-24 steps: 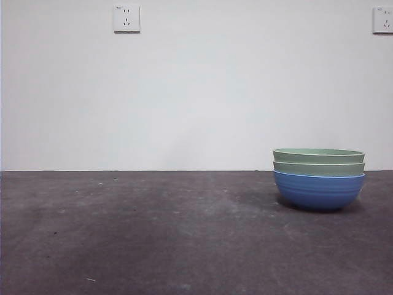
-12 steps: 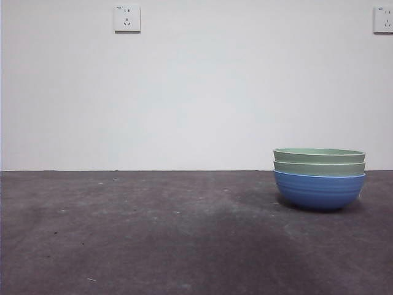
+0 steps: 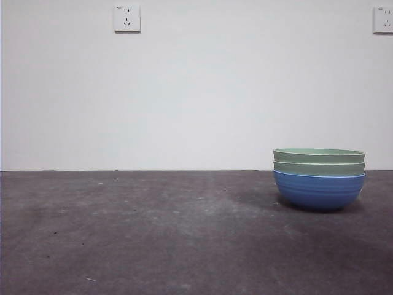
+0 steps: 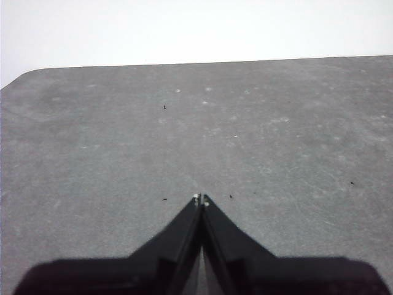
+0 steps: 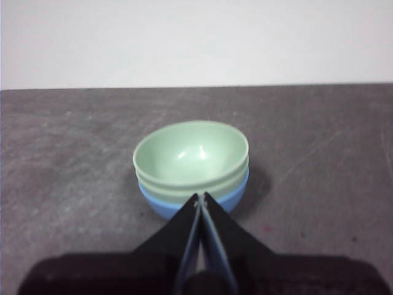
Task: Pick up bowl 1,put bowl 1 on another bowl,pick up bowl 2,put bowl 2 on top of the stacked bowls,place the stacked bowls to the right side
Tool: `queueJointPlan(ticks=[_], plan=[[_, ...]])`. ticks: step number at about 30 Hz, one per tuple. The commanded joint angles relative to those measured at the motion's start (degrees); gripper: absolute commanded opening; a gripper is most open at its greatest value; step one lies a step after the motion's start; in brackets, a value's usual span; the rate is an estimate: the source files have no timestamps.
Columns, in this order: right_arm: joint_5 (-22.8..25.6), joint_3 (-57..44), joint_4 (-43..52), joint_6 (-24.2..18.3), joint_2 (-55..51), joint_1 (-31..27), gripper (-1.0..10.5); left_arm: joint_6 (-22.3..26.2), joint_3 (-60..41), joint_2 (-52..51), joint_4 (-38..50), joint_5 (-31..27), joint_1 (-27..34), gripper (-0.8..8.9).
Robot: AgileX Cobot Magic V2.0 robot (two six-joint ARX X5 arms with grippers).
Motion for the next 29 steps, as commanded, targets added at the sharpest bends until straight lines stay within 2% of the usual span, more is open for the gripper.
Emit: queueJointPlan(ticks=[1, 8, 29], plan=[[0.24, -2.71, 0.72, 1.62, -1.95, -0.02, 0.0, -0.39, -0.85, -0.17, 0.15, 0.09, 0.28, -0.02], [0.17, -6.16, -0.48, 2.29, -3.45, 0.0, 0.0, -0.39, -0.85, -0.17, 0.15, 0.09, 0.28, -0.02], [0.17, -6.16, -0.13, 2.78, -3.45, 0.0, 0.0, -0.39, -0.85, -0.17, 0.15, 0.09, 0.28, -0.02]])
